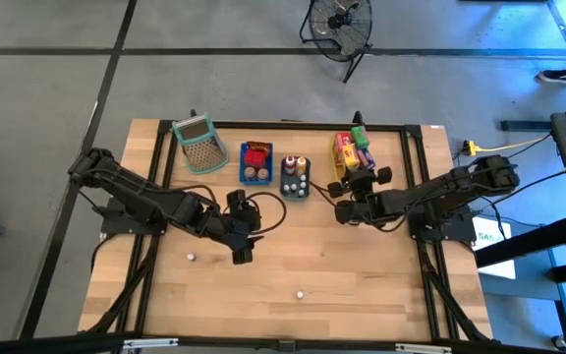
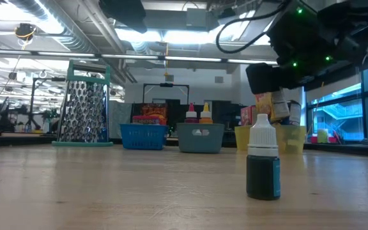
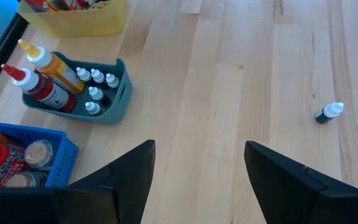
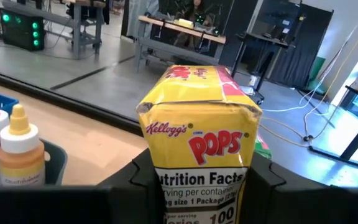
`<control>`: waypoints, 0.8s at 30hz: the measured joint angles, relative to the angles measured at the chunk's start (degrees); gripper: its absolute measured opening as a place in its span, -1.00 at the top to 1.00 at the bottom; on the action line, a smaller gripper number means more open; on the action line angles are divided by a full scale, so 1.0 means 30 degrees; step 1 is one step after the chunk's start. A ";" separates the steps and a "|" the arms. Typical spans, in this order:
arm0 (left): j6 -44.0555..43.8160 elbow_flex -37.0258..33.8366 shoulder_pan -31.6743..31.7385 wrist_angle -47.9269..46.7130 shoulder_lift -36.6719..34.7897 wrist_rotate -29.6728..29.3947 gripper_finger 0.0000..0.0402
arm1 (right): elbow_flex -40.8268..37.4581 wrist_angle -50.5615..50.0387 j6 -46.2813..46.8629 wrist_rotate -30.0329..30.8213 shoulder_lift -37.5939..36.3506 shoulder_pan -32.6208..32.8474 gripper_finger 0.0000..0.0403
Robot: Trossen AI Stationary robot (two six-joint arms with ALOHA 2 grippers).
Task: Pick & Place Kitchen Items
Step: Put the yellow cereal box into the yellow bin
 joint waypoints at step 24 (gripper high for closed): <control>0.0854 -0.0022 0.0003 -0.0056 0.1115 0.0007 -0.20 | 0.0007 0.0992 -0.1156 -0.1776 -0.0002 -0.1238 0.30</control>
